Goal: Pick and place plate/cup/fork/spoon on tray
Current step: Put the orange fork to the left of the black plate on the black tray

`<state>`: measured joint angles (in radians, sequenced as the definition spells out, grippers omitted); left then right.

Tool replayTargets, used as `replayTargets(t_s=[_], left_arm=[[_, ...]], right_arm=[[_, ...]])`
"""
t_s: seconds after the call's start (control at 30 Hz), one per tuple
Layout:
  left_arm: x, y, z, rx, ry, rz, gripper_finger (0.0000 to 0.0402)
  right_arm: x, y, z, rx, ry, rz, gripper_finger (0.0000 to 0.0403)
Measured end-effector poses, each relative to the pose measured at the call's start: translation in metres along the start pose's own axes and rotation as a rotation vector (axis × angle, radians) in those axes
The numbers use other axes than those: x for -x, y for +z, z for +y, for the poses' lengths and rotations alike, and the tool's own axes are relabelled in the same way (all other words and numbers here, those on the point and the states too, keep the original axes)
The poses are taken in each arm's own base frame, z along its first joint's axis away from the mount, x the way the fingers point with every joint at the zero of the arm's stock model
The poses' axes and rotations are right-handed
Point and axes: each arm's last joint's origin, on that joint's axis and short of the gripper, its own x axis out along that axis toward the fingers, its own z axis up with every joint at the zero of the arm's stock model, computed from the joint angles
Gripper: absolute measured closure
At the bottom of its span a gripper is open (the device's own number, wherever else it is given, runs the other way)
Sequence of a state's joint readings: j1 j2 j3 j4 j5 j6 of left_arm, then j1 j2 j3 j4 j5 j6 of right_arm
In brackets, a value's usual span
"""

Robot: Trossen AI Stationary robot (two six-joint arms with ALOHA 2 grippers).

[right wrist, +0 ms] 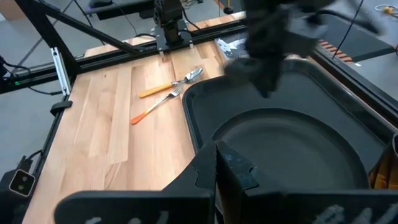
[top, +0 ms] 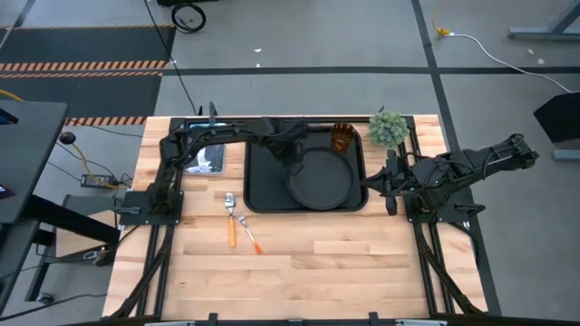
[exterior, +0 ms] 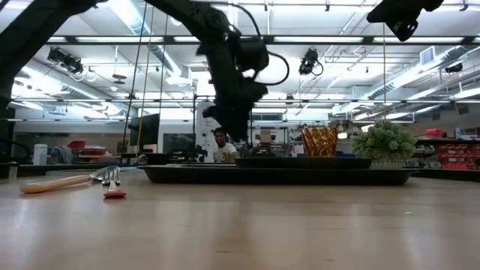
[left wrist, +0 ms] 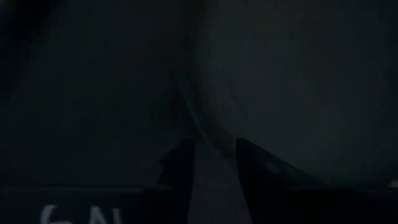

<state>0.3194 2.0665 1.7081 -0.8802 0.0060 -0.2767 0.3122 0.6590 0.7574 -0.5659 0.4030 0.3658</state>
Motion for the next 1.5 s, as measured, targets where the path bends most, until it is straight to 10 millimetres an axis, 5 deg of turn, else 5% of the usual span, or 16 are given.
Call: replayTargets(t_s=[0.17,0.47,0.73,1.2,1.5], left_arm=[[0.030,-0.028,-0.043,-0.080,-0.114,0.119,0.0283],[0.044,-0.082,-0.133,-0.214,-0.049,0.099,0.0285],[0.055,-0.131,-0.188,-0.252,0.030,0.016,0.0285],[0.075,-0.201,-0.240,-0.220,0.096,-0.154,0.0285],[0.084,-0.228,-0.233,-0.169,0.304,-0.218,0.0285]], right_arm=[[0.000,0.001,0.000,0.001,-0.017,-0.010,0.0394],[-0.002,-0.002,-0.001,0.004,-0.023,-0.006,0.0394],[-0.008,-0.005,0.004,0.015,-0.004,0.024,0.0394],[-0.025,-0.001,0.019,0.071,0.015,-0.010,0.0394],[-0.036,0.006,0.026,0.201,0.002,-0.080,0.0394]])
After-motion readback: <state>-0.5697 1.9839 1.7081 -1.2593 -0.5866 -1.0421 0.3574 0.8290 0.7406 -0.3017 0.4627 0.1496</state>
